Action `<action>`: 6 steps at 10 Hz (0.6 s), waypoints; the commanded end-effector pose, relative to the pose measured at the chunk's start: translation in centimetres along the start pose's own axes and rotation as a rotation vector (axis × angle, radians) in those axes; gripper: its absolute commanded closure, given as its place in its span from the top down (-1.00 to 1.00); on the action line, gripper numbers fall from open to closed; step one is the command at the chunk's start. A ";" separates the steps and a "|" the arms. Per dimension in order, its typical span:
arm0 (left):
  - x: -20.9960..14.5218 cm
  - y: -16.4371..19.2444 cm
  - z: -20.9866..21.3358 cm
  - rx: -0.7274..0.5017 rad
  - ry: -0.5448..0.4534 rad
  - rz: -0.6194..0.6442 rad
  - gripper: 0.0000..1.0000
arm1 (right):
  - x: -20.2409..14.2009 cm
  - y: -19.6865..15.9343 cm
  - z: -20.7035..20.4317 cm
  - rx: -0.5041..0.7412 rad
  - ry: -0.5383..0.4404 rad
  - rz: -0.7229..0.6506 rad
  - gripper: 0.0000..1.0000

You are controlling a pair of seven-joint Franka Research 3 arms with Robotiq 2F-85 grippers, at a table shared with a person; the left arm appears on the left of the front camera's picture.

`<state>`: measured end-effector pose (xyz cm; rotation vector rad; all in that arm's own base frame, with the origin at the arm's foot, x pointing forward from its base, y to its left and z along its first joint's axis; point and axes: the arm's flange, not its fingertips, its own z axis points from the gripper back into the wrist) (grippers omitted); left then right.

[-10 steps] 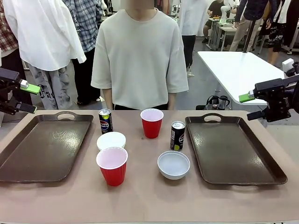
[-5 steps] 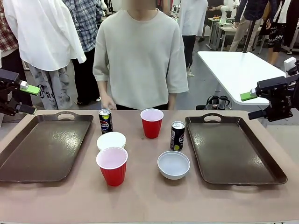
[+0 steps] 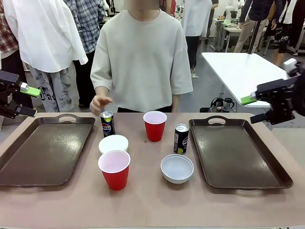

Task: Prepare tableware on both trays.
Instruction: Pick up a Picnic Bowl from the table and place it on a Handle tray.

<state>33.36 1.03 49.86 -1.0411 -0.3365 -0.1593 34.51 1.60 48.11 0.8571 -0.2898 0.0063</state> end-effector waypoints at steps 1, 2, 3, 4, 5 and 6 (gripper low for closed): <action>0.1 0.0 0.0 -0.018 -0.007 0.001 1.00 | 3.1 4.8 -5.3 -0.260 0.119 -0.048 1.00; 0.1 0.0 0.0 -0.018 -0.007 0.001 1.00 | 4.4 6.6 -8.3 -0.378 0.141 -0.048 1.00; 0.1 0.0 0.0 -0.018 -0.007 0.001 1.00 | 4.9 7.9 -11.4 -0.463 0.175 -0.054 1.00; 0.1 0.0 0.0 -0.018 -0.007 0.001 1.00 | 5.3 8.3 -14.2 -0.552 0.216 -0.061 1.00; 0.1 0.0 0.0 -0.018 -0.007 0.001 1.00 | 5.1 8.3 -16.7 -0.649 0.257 -0.077 1.00; 0.1 0.0 0.0 -0.018 -0.007 0.001 1.00 | 4.6 7.8 -18.3 -0.718 0.296 -0.078 1.00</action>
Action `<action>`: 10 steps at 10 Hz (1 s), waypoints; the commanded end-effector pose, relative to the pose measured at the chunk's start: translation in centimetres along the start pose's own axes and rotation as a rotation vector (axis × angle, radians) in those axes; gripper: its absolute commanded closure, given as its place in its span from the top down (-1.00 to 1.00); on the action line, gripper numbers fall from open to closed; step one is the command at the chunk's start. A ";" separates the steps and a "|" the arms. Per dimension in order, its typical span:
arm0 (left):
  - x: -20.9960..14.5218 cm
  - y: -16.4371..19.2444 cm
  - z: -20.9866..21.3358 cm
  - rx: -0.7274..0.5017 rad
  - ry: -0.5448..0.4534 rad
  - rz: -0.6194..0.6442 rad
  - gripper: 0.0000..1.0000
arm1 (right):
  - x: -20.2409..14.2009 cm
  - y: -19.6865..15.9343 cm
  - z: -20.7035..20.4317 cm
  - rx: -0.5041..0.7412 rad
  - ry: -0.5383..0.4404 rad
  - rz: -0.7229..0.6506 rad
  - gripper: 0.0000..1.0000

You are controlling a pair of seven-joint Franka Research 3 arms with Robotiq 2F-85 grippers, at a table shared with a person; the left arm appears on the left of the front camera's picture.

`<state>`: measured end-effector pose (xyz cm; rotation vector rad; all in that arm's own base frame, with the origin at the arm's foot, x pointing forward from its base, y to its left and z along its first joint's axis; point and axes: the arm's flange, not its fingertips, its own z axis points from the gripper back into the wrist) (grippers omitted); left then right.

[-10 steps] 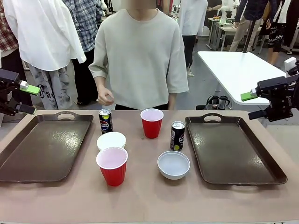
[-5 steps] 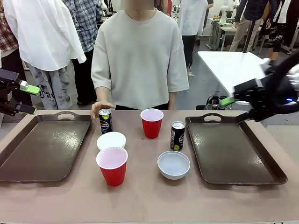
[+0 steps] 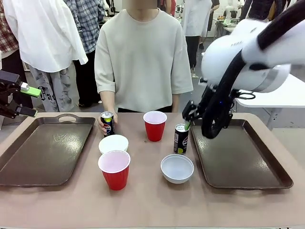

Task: Prepare tableware on both trays.
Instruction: Pick up a Picnic Bowl from the table and place it on a Handle tray.

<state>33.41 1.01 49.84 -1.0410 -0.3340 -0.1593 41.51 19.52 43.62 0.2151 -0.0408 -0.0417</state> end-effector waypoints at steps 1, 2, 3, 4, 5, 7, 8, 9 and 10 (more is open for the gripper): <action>0.1 0.0 0.1 -0.018 -0.009 0.000 1.00 | 0.3 0.9 -0.7 -0.106 0.124 0.022 1.00; 0.1 0.0 0.1 -0.018 -0.009 0.000 1.00 | 0.0 0.0 0.0 0.000 0.000 0.000 1.00; 0.1 0.0 0.1 -0.018 -0.009 0.000 1.00 | 0.0 0.0 0.0 0.000 0.000 0.000 1.00; 0.1 0.0 0.1 -0.018 -0.009 0.000 1.00 | 0.0 0.0 0.0 0.000 0.000 0.000 1.00; 0.1 0.0 0.1 -0.018 -0.009 0.000 1.00 | 0.2 0.0 -1.2 -0.054 0.043 0.003 1.00; 0.1 0.0 0.1 -0.018 -0.009 0.000 1.00 | -2.9 0.1 -3.3 -0.064 0.079 0.039 1.00; 0.1 0.0 0.1 -0.018 -0.009 0.000 1.00 | -4.0 0.2 -4.3 -0.075 0.097 0.059 1.00; 0.1 0.0 0.1 -0.018 -0.009 0.000 1.00 | -4.1 0.4 -5.4 -0.074 0.110 0.067 1.00; 0.1 0.0 0.1 -0.018 -0.009 0.000 1.00 | -3.9 0.4 -6.3 -0.073 0.131 0.072 1.00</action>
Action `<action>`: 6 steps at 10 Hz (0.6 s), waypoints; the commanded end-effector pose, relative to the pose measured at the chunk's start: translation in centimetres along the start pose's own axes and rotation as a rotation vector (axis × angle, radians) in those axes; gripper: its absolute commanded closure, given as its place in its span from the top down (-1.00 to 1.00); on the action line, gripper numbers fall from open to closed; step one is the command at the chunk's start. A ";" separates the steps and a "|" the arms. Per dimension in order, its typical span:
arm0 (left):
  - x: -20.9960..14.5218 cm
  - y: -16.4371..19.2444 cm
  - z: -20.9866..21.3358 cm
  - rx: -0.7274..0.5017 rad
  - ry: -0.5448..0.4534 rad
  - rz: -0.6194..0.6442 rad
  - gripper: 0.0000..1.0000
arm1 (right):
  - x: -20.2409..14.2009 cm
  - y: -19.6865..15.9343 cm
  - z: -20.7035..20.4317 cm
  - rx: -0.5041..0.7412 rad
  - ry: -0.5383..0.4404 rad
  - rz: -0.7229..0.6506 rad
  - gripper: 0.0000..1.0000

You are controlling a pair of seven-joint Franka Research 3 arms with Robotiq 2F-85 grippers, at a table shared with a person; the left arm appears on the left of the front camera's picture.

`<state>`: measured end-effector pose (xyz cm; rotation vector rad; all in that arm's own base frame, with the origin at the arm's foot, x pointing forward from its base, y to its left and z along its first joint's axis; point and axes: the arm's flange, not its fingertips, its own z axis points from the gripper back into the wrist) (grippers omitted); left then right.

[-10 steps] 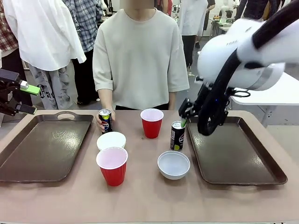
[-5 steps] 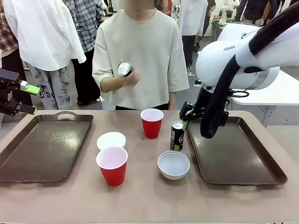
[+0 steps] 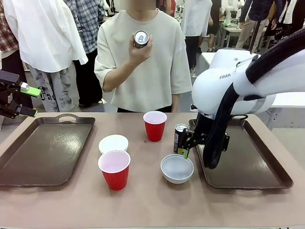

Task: Prepare tableware on both trays.
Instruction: Pick up a Picnic Bowl from the table and place it on a Handle tray.

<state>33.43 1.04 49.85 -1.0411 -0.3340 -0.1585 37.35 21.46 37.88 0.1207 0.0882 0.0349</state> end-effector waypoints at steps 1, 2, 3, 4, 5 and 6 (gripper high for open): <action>0.1 0.0 0.0 -0.018 -0.009 -0.001 1.00 | 0.9 0.1 -1.3 0.023 0.005 0.018 1.00; 0.1 0.0 0.0 -0.018 -0.009 -0.001 1.00 | 1.3 0.2 -2.2 0.031 0.015 0.030 1.00; 0.1 0.0 0.0 -0.018 -0.009 -0.001 1.00 | 2.1 0.4 -3.1 0.038 -0.010 0.042 1.00; 0.1 0.0 0.0 -0.018 -0.009 -0.001 1.00 | 2.6 0.5 -4.0 0.035 -0.023 0.032 1.00; 0.1 0.0 0.0 -0.018 -0.009 -0.001 1.00 | 2.9 0.5 -4.7 0.038 -0.004 0.021 1.00; 0.1 0.0 0.0 -0.018 -0.009 -0.001 1.00 | 3.0 0.6 -5.2 0.041 0.005 0.023 1.00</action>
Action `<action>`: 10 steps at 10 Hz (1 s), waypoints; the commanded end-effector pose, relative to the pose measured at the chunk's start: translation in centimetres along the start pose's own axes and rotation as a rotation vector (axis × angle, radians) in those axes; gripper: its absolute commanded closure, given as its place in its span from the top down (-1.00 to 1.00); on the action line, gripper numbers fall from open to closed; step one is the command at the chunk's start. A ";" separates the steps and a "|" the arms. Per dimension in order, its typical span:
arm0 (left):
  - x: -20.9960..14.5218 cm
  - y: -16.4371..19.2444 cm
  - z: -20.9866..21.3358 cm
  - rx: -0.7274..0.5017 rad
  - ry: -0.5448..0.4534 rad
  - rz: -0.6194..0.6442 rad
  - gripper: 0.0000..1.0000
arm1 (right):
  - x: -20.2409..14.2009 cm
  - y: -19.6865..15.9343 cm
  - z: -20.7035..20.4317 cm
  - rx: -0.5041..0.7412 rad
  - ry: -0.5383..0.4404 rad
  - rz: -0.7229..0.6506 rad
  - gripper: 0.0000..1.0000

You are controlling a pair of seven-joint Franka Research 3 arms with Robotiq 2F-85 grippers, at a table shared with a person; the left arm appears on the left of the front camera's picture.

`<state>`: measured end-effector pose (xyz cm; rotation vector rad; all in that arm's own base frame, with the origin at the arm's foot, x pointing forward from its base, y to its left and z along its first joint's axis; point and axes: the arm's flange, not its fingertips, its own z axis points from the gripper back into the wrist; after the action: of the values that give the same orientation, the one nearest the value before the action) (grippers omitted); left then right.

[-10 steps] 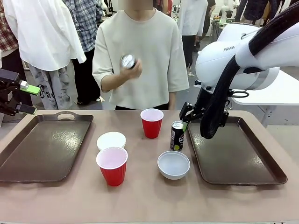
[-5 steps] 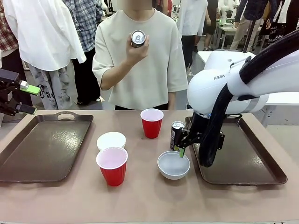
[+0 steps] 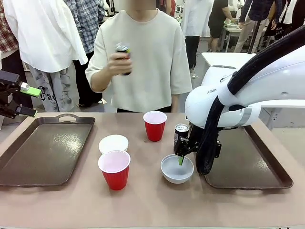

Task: Prepare tableware on both trays.
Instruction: Pick up a Picnic Bowl from the table and place it on a Handle tray.

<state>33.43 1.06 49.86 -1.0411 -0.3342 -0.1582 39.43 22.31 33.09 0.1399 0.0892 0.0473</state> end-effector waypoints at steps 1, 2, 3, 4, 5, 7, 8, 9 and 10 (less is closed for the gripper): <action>0.1 0.0 0.0 -0.018 -0.008 -0.001 1.00 | 0.5 0.7 -0.8 0.032 0.007 0.019 0.81; 0.1 0.0 0.0 -0.018 -0.008 -0.001 1.00 | 0.6 0.8 -0.8 0.032 0.006 0.015 0.61; 0.1 0.0 0.0 -0.018 -0.008 -0.001 1.00 | 0.5 1.1 -0.8 0.027 0.003 0.016 0.42; 0.1 0.0 0.0 -0.018 -0.008 -0.001 1.00 | 0.3 1.4 -0.3 0.018 -0.014 0.022 0.21; 0.1 0.0 0.0 -0.018 -0.008 -0.001 1.00 | 0.0 1.9 0.1 0.008 -0.028 0.030 0.03; 0.1 0.0 0.0 -0.018 -0.008 -0.001 1.00 | -0.4 2.1 0.7 -0.026 -0.053 0.031 -0.37; 0.1 0.0 0.0 -0.018 -0.008 -0.001 1.00 | -0.4 2.0 0.7 -0.039 -0.055 0.028 -0.57; 0.1 0.0 0.0 -0.018 -0.008 -0.001 1.00 | -0.3 1.7 0.5 -0.046 -0.049 0.021 -0.76; 0.1 0.0 0.0 -0.018 -0.008 -0.001 1.00 | -0.2 1.6 0.5 -0.044 -0.044 0.016 -0.97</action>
<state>33.43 1.06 49.85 -1.0412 -0.3341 -0.1582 39.30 23.89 34.20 0.1313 0.0559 0.0866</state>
